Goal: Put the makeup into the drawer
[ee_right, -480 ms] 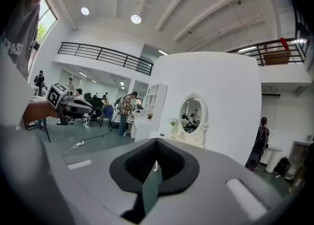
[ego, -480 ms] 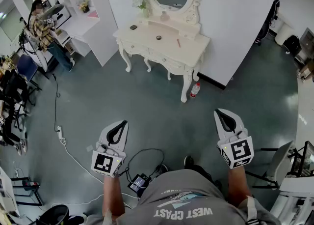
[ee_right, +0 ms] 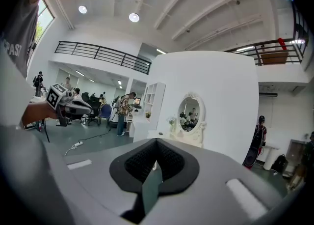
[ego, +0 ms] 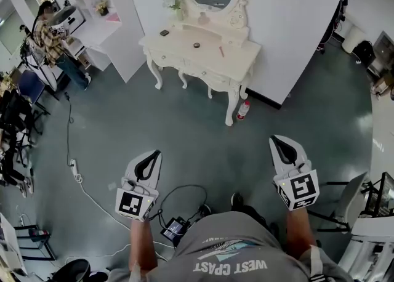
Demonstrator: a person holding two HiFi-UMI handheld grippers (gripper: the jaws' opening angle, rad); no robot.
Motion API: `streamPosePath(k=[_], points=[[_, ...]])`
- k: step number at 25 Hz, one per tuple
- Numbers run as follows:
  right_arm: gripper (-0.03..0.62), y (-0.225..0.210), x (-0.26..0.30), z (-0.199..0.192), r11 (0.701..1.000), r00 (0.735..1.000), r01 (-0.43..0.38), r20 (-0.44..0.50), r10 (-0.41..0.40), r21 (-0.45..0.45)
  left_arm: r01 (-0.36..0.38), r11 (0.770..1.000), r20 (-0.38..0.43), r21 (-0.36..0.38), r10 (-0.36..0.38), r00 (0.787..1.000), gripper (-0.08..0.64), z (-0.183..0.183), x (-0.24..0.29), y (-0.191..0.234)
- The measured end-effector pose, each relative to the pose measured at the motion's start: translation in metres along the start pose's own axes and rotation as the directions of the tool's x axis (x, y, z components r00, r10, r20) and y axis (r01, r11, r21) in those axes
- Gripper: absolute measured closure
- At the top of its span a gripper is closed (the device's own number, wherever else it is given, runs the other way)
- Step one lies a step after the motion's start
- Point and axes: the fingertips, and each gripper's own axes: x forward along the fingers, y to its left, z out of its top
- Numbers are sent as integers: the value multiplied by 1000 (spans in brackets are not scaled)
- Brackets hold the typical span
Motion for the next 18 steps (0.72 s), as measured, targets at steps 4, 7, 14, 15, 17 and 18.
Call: streamPosePath(k=[4,7,14,15,17,18], points=[[592,5,0,3,1000,1000,8,14,-8,21,6,1000,-2,-6,-6,1000,560,-4,-4,4],[592,11,1,7,999,999,-2,32,1,40,17,1000,1,-10,-17,1000,559,-7,-6,7],[592,26,-1,9,998,999,37,29,-38,41,31,999,22,-6,-31,999,560,-11,-17,17],[592,27,0,11,999,999,38,30,-39,37,32,999,27,-7,-32,999,560,-11,-18,19],[592,29,2,17,999,999,40,35,-41,27,35,999,33,-8,-35,999,560,-10,-17,23],[592,29,4,20,999,999,40,34,-41,21,38,999,33,-9,-38,999,560,-10,-16,24]])
